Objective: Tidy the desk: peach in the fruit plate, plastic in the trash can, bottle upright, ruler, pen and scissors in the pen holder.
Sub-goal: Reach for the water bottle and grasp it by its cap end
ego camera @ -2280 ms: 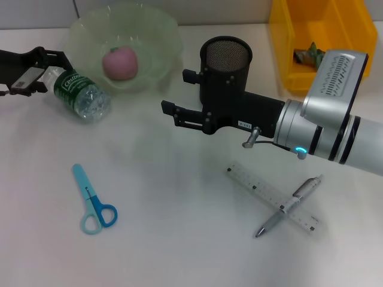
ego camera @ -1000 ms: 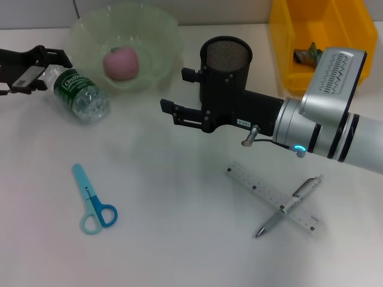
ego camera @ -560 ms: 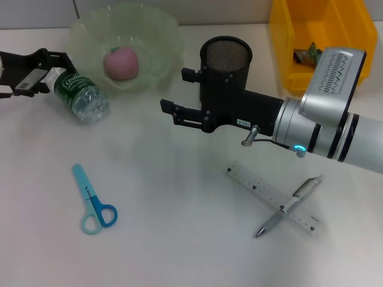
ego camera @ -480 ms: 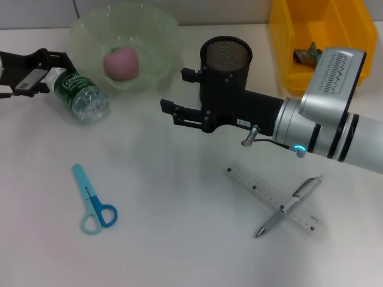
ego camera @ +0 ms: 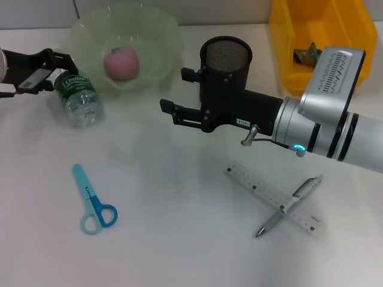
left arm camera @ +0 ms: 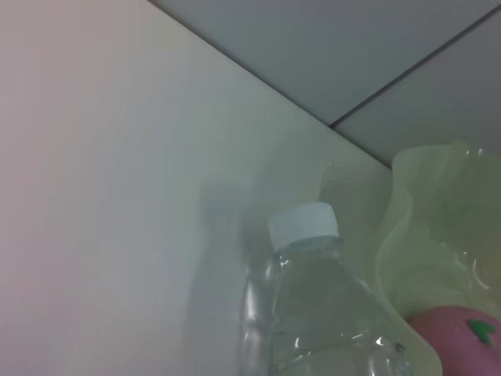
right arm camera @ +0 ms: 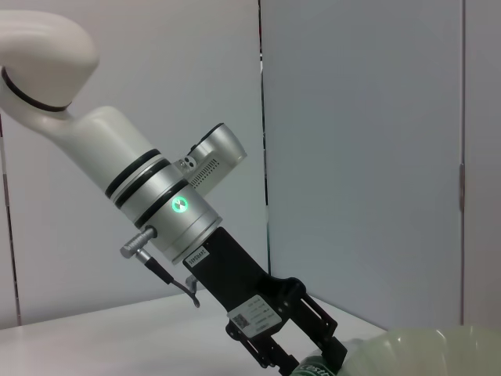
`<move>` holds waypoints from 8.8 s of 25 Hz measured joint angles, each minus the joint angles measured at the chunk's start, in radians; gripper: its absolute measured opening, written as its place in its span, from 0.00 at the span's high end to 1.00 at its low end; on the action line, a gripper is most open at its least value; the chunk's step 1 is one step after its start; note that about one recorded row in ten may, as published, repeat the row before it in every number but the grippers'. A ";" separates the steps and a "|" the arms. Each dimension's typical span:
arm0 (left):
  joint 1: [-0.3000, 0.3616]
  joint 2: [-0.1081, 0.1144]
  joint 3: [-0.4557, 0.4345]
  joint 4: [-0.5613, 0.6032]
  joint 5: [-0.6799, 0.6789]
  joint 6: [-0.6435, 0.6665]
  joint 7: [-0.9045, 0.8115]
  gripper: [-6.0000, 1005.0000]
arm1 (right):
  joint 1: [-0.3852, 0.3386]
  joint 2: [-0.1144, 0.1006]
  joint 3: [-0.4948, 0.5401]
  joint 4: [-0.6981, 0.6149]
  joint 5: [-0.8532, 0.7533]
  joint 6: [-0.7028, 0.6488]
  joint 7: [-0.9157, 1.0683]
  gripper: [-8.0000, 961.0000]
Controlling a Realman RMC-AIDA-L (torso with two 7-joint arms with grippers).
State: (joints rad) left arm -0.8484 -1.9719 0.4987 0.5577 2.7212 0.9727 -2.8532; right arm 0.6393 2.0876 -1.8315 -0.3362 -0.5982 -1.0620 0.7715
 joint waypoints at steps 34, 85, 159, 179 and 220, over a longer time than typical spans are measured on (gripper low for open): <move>0.014 0.002 0.131 0.064 -0.086 0.074 0.081 0.38 | 0.031 0.001 0.002 0.025 0.002 0.008 0.000 0.18; 0.015 -0.027 0.153 0.053 -0.060 0.092 0.064 0.20 | 0.025 0.003 0.014 0.026 0.002 0.008 -0.014 0.18; -0.038 -0.078 0.406 0.238 0.113 0.193 0.081 0.19 | 0.052 0.003 0.054 0.057 0.002 0.032 -0.025 0.18; -0.046 -0.084 0.411 0.198 0.144 0.150 0.061 0.19 | 0.065 0.005 0.054 0.066 0.001 0.033 -0.025 0.18; -0.049 -0.085 0.484 0.175 0.169 0.110 0.078 0.22 | 0.085 0.005 0.067 0.085 0.002 0.034 -0.024 0.18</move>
State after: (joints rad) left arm -0.8975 -2.0572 0.9827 0.7323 2.8900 1.0825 -2.7749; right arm 0.7246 2.0923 -1.7645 -0.2510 -0.5966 -1.0284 0.7471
